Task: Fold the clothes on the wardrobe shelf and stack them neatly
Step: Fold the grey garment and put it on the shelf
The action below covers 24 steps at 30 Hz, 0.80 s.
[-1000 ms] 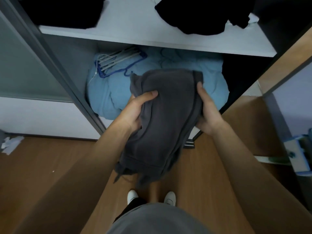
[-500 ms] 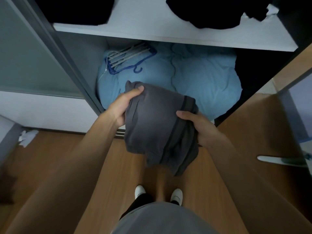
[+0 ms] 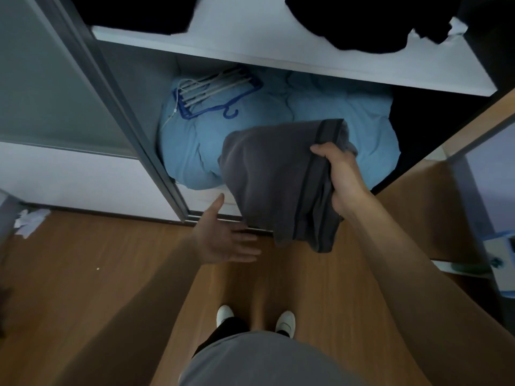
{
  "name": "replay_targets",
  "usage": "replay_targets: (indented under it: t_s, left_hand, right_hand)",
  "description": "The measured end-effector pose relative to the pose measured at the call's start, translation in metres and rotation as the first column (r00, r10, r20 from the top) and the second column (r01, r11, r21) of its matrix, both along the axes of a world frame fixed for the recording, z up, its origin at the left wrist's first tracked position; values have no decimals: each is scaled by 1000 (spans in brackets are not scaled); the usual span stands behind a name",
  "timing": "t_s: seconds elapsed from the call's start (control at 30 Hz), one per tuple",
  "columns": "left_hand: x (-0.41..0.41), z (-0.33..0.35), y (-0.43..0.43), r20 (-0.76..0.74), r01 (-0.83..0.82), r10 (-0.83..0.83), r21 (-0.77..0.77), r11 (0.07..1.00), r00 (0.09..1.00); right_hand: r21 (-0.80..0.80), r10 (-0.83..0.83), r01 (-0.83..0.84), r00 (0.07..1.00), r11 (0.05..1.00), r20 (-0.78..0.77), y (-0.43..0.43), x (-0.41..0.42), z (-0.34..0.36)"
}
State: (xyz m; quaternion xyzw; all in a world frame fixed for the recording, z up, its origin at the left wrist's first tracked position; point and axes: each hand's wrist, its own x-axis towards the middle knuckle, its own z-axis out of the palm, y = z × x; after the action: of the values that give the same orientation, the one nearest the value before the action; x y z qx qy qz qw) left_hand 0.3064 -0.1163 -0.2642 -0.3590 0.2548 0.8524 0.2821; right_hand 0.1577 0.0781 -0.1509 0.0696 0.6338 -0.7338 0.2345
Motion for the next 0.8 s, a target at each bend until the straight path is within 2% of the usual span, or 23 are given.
replay_targets:
  t_s: [0.07, 0.1, 0.23, 0.33, 0.47, 0.6, 0.7, 0.8]
  left_hand:
    - [-9, 4, 5, -67, 63, -54, 152, 986, 996]
    - [-17, 10, 5, -120, 51, -26, 211, 976, 992]
    - [-56, 45, -12, -268, -167, 260, 325, 931, 928]
    - [-74, 73, -33, -343, -290, 389, 307, 907, 855]
    - [-96, 105, -53, -398, -457, 483, 165, 874, 780]
    - [-108, 133, -67, -384, -559, 591, 205, 804, 710]
    - [-116, 148, -78, -396, -573, 601, 200, 795, 695]
    - [-131, 168, -90, -439, -545, 554, 160, 823, 708]
  right_hand:
    - [-45, -22, 19, 998, 999, -55, -14, -1, 9]
    - [-64, -19, 14, 997, 998, -79, -21, -1, 14]
    - [-71, 49, -60, 988, 996, -149, -42, 0, 33]
    - [-57, 121, -133, 977, 990, -177, -49, -2, 46]
    - [11, 166, -169, 955, 986, -244, -59, -7, 69]
    - [106, 231, -206, 907, 973, -353, -71, -12, 93]
    - [-18, 255, -279, 899, 960, -355, -81, -14, 105]
    - [-90, 236, -267, 936, 959, -263, -89, -21, 112]
